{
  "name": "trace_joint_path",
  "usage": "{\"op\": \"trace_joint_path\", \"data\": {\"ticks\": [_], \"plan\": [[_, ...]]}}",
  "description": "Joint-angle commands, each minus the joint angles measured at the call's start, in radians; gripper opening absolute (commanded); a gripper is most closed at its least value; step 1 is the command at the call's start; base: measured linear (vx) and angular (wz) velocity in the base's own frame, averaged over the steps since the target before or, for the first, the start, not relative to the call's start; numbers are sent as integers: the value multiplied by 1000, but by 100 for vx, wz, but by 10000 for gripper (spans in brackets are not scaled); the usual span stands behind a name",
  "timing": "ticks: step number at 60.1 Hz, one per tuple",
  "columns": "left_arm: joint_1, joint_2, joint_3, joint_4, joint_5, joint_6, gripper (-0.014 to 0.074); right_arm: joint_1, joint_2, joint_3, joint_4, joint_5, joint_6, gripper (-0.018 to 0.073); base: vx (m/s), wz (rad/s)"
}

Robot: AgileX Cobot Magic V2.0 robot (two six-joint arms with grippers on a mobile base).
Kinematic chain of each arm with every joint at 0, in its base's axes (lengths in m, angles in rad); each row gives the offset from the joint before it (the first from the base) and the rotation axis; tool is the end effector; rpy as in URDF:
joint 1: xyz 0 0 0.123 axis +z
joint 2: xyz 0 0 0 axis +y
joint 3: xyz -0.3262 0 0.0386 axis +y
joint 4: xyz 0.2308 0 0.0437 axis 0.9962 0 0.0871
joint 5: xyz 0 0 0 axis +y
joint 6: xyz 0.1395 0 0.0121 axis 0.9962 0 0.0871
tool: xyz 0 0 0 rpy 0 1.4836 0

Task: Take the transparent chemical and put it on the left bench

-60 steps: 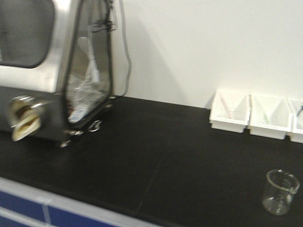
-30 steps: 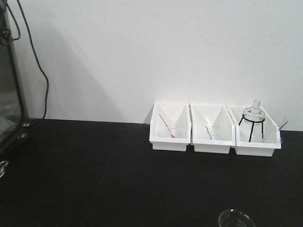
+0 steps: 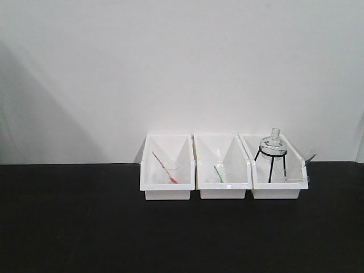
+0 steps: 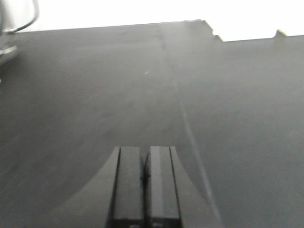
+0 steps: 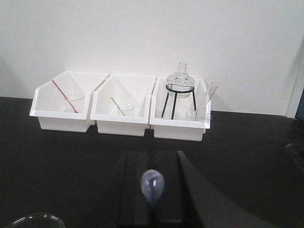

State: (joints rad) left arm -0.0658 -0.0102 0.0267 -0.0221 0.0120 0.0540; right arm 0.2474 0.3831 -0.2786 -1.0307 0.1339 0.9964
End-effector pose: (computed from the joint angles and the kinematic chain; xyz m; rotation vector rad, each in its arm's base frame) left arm 0.0446 -0.0030 0.2063 0.0741 1.5103 -0.0274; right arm 0.0859 0.0051 0.2881 -0.1427 1.6510 0.0699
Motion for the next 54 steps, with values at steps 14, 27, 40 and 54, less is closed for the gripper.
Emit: {"op": "trace_joint_path", "data": {"ticks": [14,27,40,54], "plan": [[-2,-19,16,-1,-78,-8,-3,0,3,-29,-21,-40,-1,-4,6,-11],[-2,-19,16,-1,-78,-8,-3,0,3,-29,-21,-40,-1,-4,0,-1],[-2,-19,16,-1,-78,-8,-3,0,3,-29,-13,-49,1,-4,0,0],[-2,-19,16,-1,-78,-8,-3,0,115,-67,1,-313,32,-4,0,0]]}}
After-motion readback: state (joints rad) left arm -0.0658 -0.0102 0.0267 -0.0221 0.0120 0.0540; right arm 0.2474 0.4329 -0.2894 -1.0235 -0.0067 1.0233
